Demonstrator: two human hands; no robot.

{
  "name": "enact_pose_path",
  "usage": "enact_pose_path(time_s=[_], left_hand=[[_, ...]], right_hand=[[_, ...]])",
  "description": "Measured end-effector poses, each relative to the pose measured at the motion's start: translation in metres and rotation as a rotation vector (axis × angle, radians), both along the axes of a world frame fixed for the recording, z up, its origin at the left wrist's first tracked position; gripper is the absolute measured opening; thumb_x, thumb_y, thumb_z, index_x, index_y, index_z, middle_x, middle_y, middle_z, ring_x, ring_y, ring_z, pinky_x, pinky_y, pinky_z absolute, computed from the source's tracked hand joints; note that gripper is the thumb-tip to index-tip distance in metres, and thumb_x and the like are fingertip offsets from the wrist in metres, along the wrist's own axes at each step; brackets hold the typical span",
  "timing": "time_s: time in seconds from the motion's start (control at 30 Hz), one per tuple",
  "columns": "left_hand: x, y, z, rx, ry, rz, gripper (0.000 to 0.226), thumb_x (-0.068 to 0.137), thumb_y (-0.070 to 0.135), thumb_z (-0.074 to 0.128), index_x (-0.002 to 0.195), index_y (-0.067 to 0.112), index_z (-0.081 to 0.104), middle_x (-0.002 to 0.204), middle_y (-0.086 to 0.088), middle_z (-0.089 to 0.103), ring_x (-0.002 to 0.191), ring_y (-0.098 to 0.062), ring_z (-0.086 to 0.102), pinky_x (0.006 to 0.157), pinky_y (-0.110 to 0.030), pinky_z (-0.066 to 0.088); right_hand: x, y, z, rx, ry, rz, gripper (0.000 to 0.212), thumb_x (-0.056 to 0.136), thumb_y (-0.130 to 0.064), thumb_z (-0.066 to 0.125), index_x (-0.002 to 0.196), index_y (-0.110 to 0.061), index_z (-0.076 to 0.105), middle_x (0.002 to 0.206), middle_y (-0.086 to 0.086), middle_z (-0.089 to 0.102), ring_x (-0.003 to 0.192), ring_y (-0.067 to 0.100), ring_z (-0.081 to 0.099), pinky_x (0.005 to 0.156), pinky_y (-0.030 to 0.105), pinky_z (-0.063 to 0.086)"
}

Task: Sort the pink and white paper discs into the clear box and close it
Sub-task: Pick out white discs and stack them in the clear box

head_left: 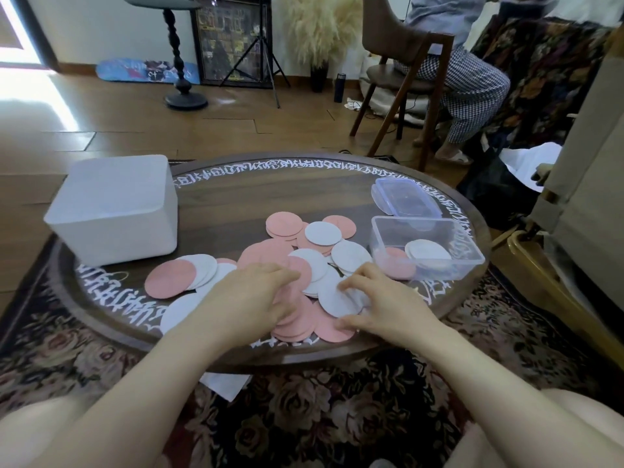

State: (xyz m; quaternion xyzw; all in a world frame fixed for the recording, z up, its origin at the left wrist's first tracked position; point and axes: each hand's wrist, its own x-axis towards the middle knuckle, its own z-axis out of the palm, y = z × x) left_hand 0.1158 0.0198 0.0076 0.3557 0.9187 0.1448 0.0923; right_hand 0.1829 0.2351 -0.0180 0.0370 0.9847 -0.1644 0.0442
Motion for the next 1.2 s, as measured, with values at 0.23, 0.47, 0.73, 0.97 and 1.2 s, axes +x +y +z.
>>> enact_pose_path(time_s=[0.23, 0.47, 0.73, 0.97, 1.2], left_hand=[[-0.002, -0.007, -0.017, 0.038, -0.102, 0.047, 0.047, 0.092, 0.035, 0.052, 0.138, 0.032, 0.042, 0.138, 0.011, 0.046, 0.128, -0.011, 0.041, 0.104, -0.030, 0.035], [0.007, 0.013, -0.022, 0.570, -0.435, 0.228, 0.054, 0.080, 0.038, 0.066, 0.131, 0.031, 0.051, 0.130, 0.015, 0.054, 0.119, 0.001, 0.049, 0.106, -0.027, 0.037], [0.007, 0.030, -0.016, 0.975, -0.835, 0.471, 0.022, 0.084, 0.008, 0.068, 0.105, 0.014, 0.065, 0.095, -0.006, 0.073, 0.070, -0.017, 0.066, 0.057, -0.022, 0.053], [-0.007, 0.025, -0.017, 1.110, -0.800, 0.692, 0.009, 0.089, 0.008, 0.061, 0.096, 0.013, 0.065, 0.092, -0.012, 0.067, 0.053, -0.018, 0.060, 0.041, -0.023, 0.048], [-0.019, 0.010, -0.018, 1.275, -0.836, 0.926, 0.012, 0.095, 0.014, 0.052, 0.102, 0.008, 0.059, 0.111, -0.014, 0.060, 0.056, -0.018, 0.067, 0.059, -0.033, 0.059]], right_hand=[[0.001, -0.003, 0.005, 0.118, 0.089, 0.016, 0.026, 0.083, -0.049, 0.056, 0.099, -0.031, 0.066, 0.102, -0.012, 0.060, 0.093, 0.010, 0.057, 0.074, 0.029, 0.043], [-0.006, 0.004, 0.009, -0.485, 0.358, -0.245, 0.017, 0.087, -0.017, 0.058, 0.071, -0.019, 0.062, 0.058, -0.003, 0.062, 0.053, 0.011, 0.053, 0.055, 0.032, 0.046], [-0.005, -0.016, 0.017, -1.186, 0.160, -0.317, 0.013, 0.092, -0.004, 0.055, 0.080, -0.003, 0.062, 0.056, 0.003, 0.060, 0.049, 0.018, 0.059, 0.042, 0.025, 0.049], [-0.027, -0.013, 0.009, -0.784, 0.226, -0.296, 0.011, 0.090, -0.013, 0.058, 0.088, -0.020, 0.065, 0.086, -0.001, 0.066, 0.056, 0.012, 0.057, 0.049, 0.022, 0.041], [-0.053, -0.023, -0.004, -0.101, 0.143, 0.005, 0.032, 0.090, -0.028, 0.055, 0.122, -0.024, 0.053, 0.122, -0.007, 0.043, 0.087, 0.014, 0.051, 0.079, 0.034, 0.045]])
